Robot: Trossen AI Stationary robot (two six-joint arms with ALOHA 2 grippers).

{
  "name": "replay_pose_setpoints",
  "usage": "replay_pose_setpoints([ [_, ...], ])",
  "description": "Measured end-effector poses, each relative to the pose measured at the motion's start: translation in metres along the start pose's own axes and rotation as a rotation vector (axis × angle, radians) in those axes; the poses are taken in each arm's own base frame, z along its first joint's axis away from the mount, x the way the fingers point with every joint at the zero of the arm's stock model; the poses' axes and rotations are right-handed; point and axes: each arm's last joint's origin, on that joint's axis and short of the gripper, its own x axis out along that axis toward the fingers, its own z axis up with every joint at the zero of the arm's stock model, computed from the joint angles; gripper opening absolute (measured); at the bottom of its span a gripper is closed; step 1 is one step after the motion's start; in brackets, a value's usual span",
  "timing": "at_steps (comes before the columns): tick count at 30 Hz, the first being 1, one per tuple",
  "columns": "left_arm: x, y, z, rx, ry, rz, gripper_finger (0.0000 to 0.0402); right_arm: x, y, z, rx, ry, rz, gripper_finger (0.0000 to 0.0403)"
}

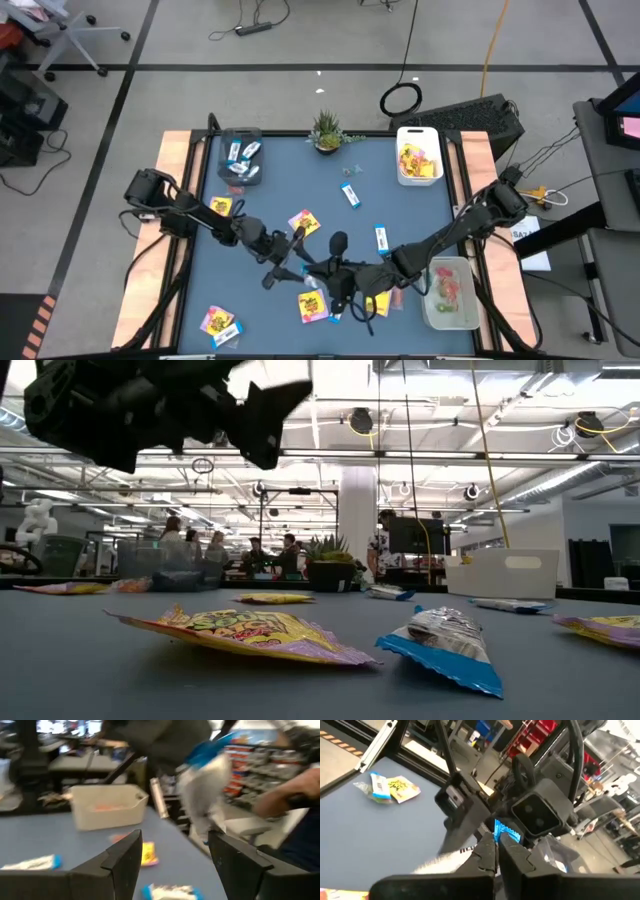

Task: Sort candy
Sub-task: Put the bottom right white chocolate bar into the transparent black bin

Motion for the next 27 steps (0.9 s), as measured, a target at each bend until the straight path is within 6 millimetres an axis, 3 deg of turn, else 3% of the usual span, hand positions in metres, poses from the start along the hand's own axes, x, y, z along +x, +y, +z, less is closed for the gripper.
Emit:
replay_pose_setpoints([
  [18,0.008,-0.005,0.016,-0.014,-0.088,-0.08,0.0234,0.006,-0.013,0.002,-0.079,-0.071,-0.081,0.0],
  [27,0.01,-0.005,0.015,-0.018,-0.069,-0.09,0.0188,0.007,-0.016,0.003,-0.109,-0.076,-0.1,0.0],
])
